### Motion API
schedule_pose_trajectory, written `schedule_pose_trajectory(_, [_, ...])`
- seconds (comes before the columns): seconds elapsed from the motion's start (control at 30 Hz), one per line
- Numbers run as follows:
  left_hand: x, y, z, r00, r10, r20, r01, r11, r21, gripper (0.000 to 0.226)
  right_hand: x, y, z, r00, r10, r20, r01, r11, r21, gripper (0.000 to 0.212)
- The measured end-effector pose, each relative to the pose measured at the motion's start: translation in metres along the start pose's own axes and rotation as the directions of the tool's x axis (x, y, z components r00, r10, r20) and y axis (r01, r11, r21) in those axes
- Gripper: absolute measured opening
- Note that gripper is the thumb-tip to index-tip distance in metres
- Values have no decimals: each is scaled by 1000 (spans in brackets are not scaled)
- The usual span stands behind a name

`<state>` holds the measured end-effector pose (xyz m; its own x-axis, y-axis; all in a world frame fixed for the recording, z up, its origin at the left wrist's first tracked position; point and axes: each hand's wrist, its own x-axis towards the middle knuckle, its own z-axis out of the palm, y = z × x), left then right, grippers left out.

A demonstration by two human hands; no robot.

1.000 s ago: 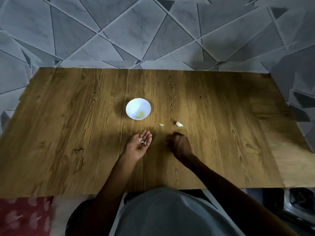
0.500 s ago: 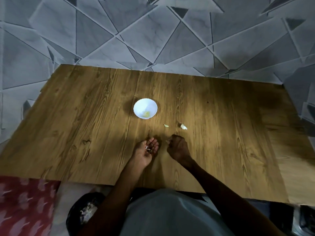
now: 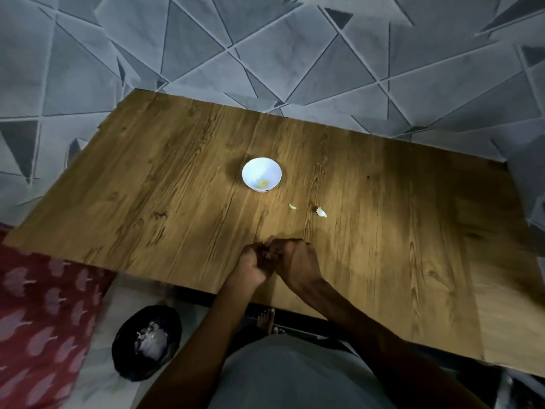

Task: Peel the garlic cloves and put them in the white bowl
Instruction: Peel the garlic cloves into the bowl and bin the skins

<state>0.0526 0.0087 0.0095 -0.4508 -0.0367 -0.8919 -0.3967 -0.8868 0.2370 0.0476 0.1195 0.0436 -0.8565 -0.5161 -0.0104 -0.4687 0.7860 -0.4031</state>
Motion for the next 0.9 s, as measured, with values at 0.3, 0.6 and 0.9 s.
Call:
schedule_pose_trajectory(0.3, [-22, 16, -77, 989, 144, 28, -136, 973, -186, 34, -14, -46, 15, 998, -60, 30, 34, 830, 557, 43])
schedule_pose_trajectory(0.6, [-55, 55, -271, 937, 240, -254, -340, 790, -510, 32, -30, -187, 124, 863, -326, 385, -26, 733, 680, 20])
schedule_pose_trajectory(0.9, [92, 72, -524, 892, 56, -448, -328, 762, -558, 32, -72, -295, 377, 588, -324, 741, -321, 747, 582, 38])
